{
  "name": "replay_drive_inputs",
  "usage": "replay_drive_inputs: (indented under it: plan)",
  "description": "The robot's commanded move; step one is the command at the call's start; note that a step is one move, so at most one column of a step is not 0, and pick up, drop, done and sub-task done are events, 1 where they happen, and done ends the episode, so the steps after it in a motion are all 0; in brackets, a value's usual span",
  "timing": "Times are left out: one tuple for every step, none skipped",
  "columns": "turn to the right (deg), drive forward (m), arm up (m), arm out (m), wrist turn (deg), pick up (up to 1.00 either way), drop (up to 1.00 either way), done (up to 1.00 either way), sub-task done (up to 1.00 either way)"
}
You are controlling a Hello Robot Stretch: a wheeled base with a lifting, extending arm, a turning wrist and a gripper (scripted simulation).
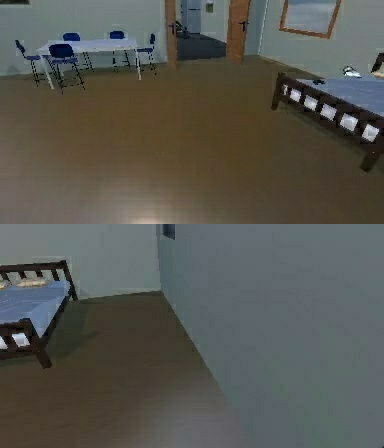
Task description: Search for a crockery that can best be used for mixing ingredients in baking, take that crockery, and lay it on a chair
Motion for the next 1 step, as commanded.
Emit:
replay_drive_inputs:
  plan:
    - [0.0,0.60,0.00,0.00,0.0,0.00,0.00,0.00,0.00]
